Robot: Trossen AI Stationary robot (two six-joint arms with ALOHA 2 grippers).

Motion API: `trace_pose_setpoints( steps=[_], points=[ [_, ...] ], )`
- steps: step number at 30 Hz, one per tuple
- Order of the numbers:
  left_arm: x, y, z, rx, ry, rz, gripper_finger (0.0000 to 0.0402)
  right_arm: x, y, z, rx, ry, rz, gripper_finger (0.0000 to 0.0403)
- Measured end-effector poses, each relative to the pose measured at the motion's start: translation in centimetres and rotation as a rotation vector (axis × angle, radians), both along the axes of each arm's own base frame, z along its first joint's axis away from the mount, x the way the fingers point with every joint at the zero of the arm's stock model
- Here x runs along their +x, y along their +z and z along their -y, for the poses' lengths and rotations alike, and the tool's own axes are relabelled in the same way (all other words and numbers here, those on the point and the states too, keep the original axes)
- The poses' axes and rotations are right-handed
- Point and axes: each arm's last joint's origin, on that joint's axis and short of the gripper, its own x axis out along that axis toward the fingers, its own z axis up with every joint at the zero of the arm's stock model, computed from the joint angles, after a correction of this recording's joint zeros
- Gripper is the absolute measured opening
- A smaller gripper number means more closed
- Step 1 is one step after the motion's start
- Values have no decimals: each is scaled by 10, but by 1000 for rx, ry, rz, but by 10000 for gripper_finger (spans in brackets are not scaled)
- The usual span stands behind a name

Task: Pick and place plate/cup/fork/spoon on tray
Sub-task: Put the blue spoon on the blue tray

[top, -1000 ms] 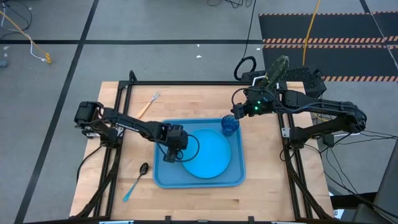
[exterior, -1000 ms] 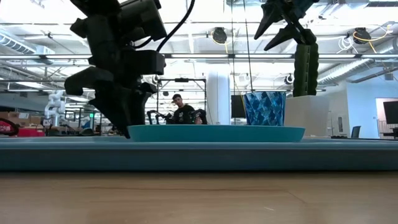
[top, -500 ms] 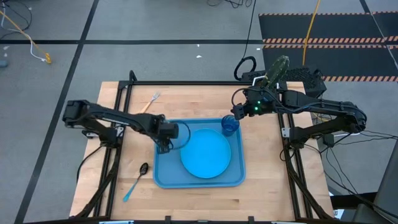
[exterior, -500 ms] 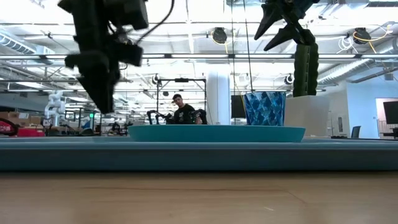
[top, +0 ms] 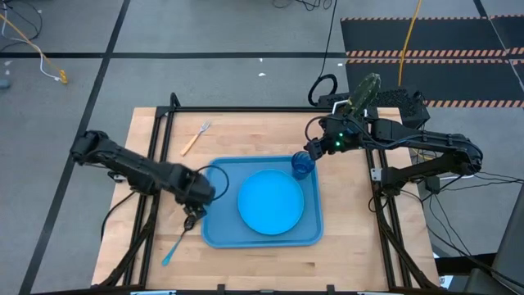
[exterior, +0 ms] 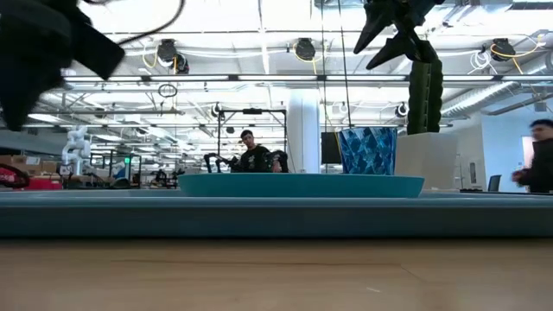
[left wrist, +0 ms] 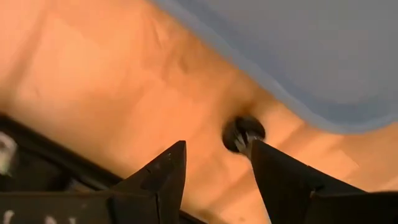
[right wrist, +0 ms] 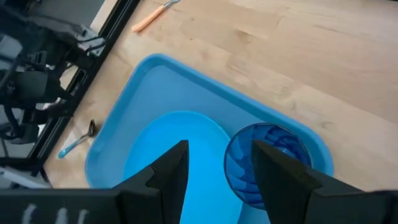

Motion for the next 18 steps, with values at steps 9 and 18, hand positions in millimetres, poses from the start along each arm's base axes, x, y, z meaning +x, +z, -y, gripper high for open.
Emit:
trace_pose_setpoints(
  steps=[9, 18],
  points=[
    [-19, 0, 50, -7, 167, 6, 184, 0, 0, -2, 2, 116, -2, 167],
    [-31, -14, 78, 53, 295, -85, 184, 1, 0, -4, 27, 189, 6, 167]
  ],
)
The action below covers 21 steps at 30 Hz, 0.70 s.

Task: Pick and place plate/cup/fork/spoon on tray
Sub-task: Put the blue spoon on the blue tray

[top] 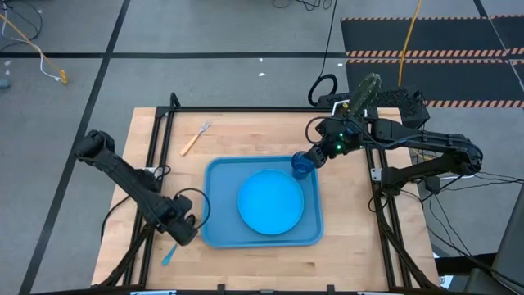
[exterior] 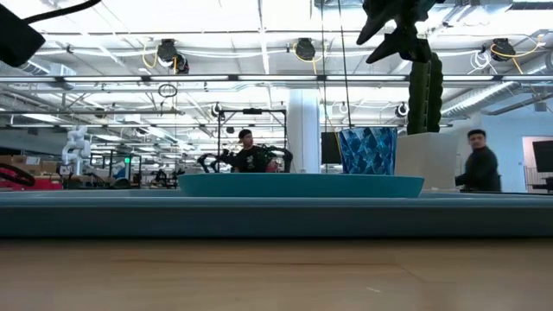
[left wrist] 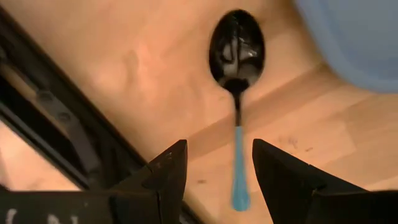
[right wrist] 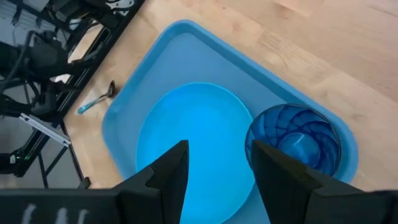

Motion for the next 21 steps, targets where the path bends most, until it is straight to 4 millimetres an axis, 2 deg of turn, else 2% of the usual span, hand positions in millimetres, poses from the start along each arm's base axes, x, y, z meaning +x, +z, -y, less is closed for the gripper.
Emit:
trace_pose_setpoints(
  steps=[7, 14, 21],
  points=[
    [12, -18, 15, -13, 2, 18, 184, 0, 0, 0, 8, 4, 1, 167],
    [20, -40, 22, 32, -18, -35, 184, 0, 0, -2, 68, 36, 10, 167],
    [25, -53, 28, 16, -46, -35, 184, 0, 0, -3, 113, 34, 14, 167]
  ],
)
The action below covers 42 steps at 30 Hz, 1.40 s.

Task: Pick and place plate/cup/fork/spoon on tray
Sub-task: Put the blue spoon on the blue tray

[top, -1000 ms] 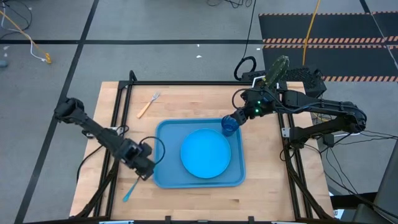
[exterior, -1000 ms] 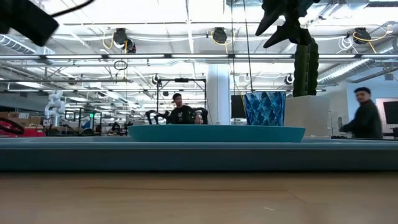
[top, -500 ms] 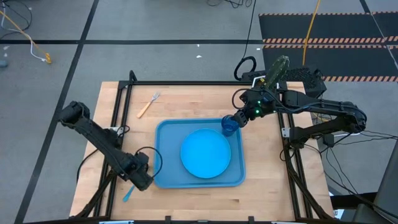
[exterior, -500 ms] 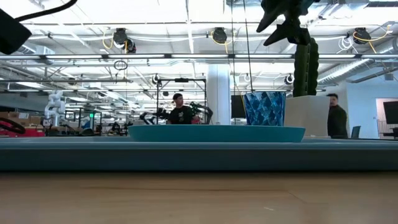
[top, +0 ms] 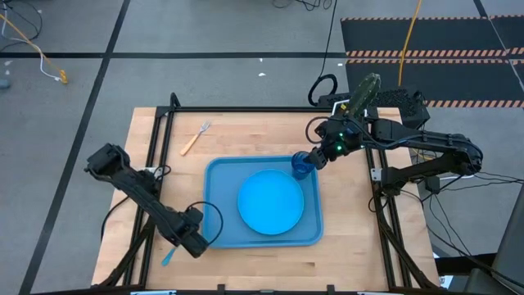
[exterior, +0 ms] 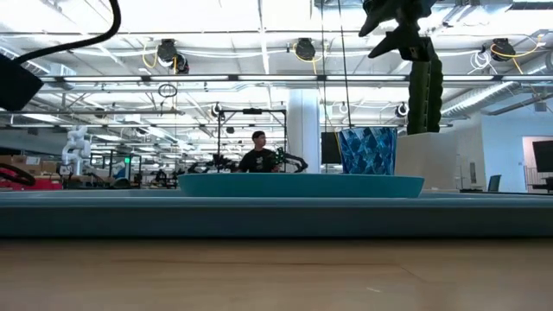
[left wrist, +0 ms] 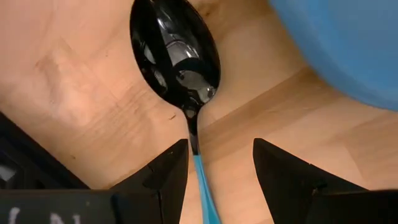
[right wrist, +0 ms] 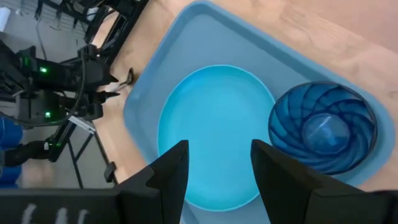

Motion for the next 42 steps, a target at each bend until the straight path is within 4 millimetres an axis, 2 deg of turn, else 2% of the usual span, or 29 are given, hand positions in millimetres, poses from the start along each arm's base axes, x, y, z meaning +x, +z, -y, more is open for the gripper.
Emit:
trace_pose_setpoints(
  steps=[7, 12, 21, 25, 32, 42],
  points=[
    [-11, -12, 0, -2, 8, -19, 184, 0, 0, 0, 25, -18, -3, 167],
    [-13, -24, 3, -81, 4, 36, 184, 0, 0, 0, 27, -19, -3, 167],
    [-17, -28, 0, -74, 24, 29, 182, 0, 0, 0, 19, -20, -2, 167],
    [-17, -28, 0, -63, 64, 20, 142, 0, 0, 0, 17, -19, -2, 167],
    [-19, -30, -2, -51, 89, 4, 20, 0, 0, 0, 15, -18, -2, 167],
    [-21, -25, -4, -59, 97, -4, 8, 0, 0, 0, -1, -4, -1, 167]
  ],
)
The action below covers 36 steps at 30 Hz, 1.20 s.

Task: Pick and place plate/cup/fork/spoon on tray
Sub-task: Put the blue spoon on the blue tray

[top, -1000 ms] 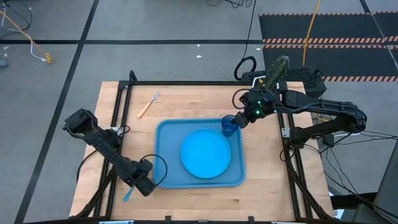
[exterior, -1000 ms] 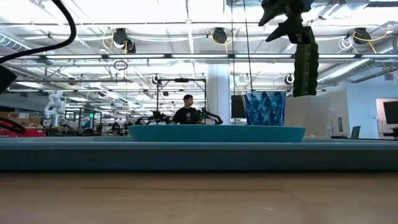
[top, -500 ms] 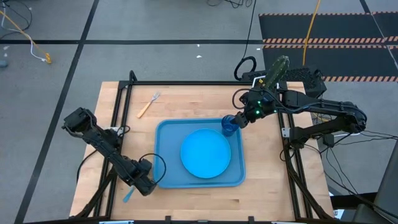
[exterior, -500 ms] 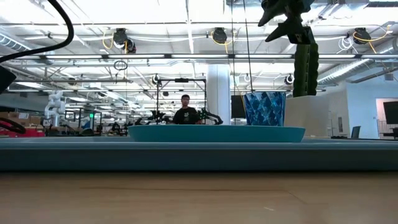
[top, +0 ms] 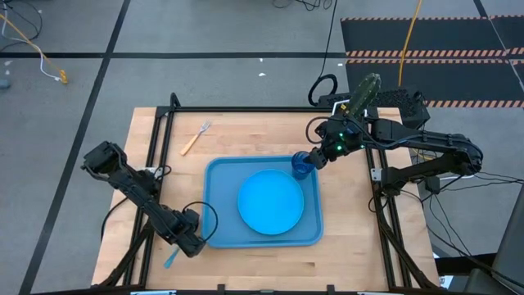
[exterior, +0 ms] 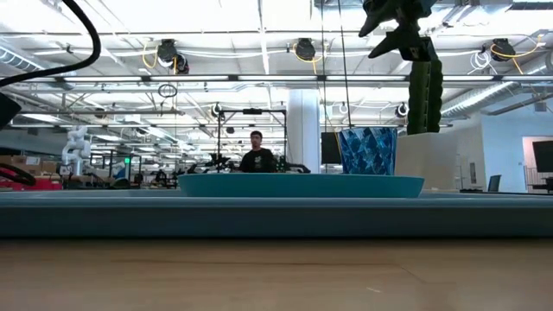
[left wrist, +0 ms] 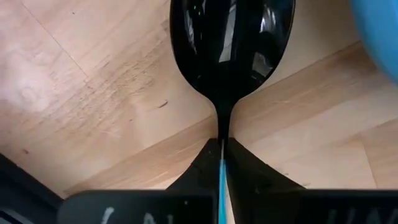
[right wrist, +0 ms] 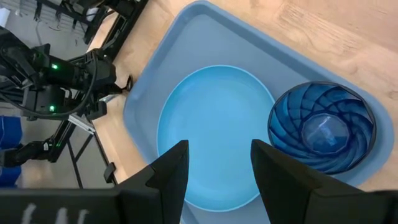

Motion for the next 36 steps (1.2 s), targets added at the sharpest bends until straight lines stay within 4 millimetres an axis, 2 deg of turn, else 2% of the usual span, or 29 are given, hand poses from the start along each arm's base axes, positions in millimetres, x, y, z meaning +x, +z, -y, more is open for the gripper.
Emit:
trace_pose_setpoints(
  steps=[4, 10, 18, 24, 31, 36],
  points=[
    [-10, 11, -10, 35, 18, -38, 12, 0, 0, 0, -5, 1, 1, 167],
    [-20, 38, -20, 15, 76, 2, 8, 1, 1, 0, -20, 10, 15, 167],
    [-15, 61, -35, -31, 225, 114, 7, 1, 1, 0, -42, 41, 18, 167],
    [5, 66, -52, -13, 350, 197, 10, -3, 7, -2, -36, 99, 69, 167],
    [35, 93, -80, 69, 393, 283, 7, -26, 24, -4, -104, 123, 156, 167],
    [59, 103, -102, 126, 383, 294, 7, -40, 33, 0, -139, 97, 203, 167]
  ],
)
